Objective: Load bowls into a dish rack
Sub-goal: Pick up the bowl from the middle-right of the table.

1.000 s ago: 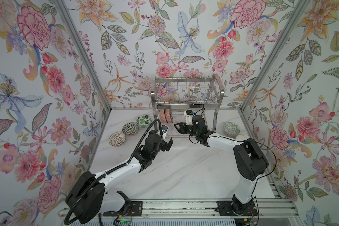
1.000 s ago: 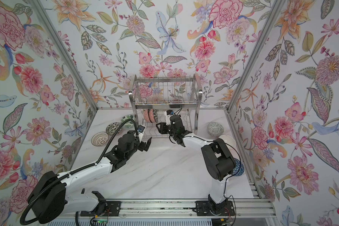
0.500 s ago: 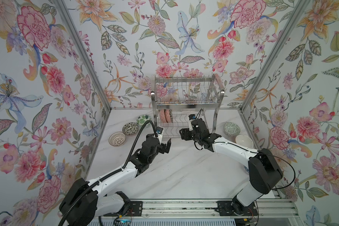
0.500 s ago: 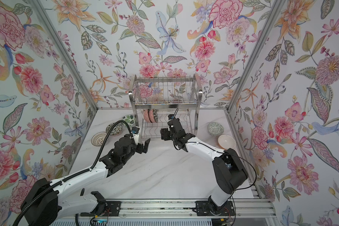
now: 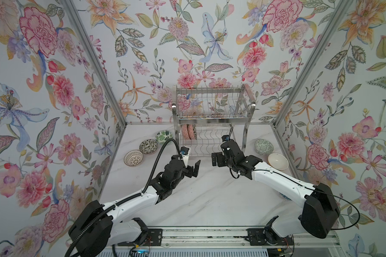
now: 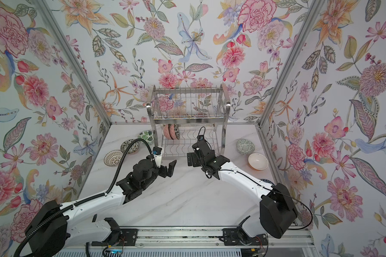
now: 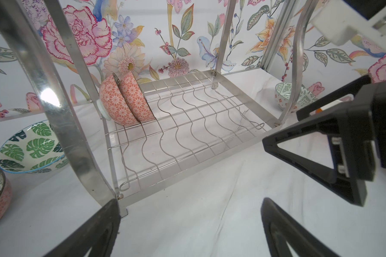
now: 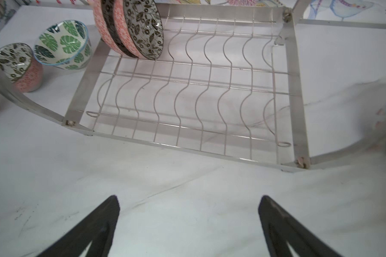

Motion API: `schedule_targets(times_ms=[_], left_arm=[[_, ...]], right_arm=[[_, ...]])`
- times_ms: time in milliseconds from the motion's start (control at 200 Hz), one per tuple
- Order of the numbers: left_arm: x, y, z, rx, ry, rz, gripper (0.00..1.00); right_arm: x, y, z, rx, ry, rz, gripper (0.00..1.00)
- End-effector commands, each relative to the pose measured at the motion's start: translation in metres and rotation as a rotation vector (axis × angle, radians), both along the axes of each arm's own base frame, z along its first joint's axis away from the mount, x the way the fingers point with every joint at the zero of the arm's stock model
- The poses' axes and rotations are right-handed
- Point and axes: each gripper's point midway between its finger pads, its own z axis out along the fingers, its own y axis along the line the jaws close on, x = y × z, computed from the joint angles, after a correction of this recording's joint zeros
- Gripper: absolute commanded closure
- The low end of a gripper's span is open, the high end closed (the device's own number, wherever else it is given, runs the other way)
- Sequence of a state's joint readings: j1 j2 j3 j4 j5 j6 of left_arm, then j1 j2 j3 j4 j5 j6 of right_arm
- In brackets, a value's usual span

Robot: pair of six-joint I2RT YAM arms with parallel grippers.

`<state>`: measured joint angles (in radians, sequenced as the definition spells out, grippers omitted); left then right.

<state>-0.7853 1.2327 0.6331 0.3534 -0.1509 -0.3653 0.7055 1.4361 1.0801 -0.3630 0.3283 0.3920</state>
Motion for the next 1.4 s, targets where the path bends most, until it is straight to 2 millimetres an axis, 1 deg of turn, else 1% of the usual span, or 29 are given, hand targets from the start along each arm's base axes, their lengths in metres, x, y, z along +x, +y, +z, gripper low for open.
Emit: schedule_targets(times_ms=[0,105,135,145,170,365,415,550,661,751,866,1051,1141,1271,1391], left_arm=[[-0.003,-0.018,0.007,-0.044,-0.01,-0.041,0.01],[-0.004,-0.026,0.006,-0.043,-0.007,-0.06,0.01],[-0.005,-0.029,0.007,-0.045,-0.007,-0.065,0.01],[-0.005,-0.029,0.007,-0.045,-0.007,-0.068,0.01],[-0.005,-0.031,0.007,-0.046,-0.007,-0.072,0.01],[-0.008,-0.046,0.008,-0.035,-0.006,-0.11,0.01],[-0.009,-0.049,0.008,-0.034,-0.002,-0.117,0.01],[-0.009,-0.057,0.007,-0.024,0.005,-0.133,0.01],[-0.01,-0.063,0.005,-0.013,0.011,-0.15,0.01],[-0.009,-0.07,0.003,0.004,0.01,-0.164,0.01],[-0.007,-0.082,0.007,0.01,0.001,-0.184,0.01],[-0.015,-0.113,0.019,0.014,-0.05,-0.268,0.01],[-0.019,-0.126,0.02,0.028,-0.07,-0.298,0.01],[-0.016,-0.134,0.019,0.039,-0.074,-0.309,0.01],[-0.014,-0.136,0.024,0.043,-0.091,-0.312,0.01]], right_arm=[[-0.019,-0.048,-0.012,-0.124,0.058,-0.14,0.01],[-0.028,-0.081,-0.016,-0.139,0.08,-0.263,0.01],[-0.032,-0.088,-0.018,-0.134,0.087,-0.292,0.01],[-0.031,-0.096,-0.019,-0.132,0.09,-0.322,0.01],[-0.033,-0.108,-0.021,-0.129,0.097,-0.364,0.01],[-0.049,-0.169,-0.038,-0.064,0.153,-0.584,0.01],[-0.054,-0.189,-0.042,-0.057,0.162,-0.663,0.01],[-0.064,-0.224,-0.052,-0.027,0.202,-0.772,0.01],[-0.07,-0.248,-0.061,-0.008,0.238,-0.846,0.01],[-0.072,-0.26,-0.07,0.026,0.269,-0.9,0.01],[-0.074,-0.268,-0.08,0.053,0.293,-0.93,0.01],[-0.078,-0.28,-0.094,0.114,0.314,-0.974,0.01],[-0.08,-0.286,-0.099,0.137,0.32,-0.996,0.01],[-0.083,-0.293,-0.105,0.166,0.314,-1.013,0.01],[-0.084,-0.298,-0.115,0.215,0.322,-1.024,0.01]])
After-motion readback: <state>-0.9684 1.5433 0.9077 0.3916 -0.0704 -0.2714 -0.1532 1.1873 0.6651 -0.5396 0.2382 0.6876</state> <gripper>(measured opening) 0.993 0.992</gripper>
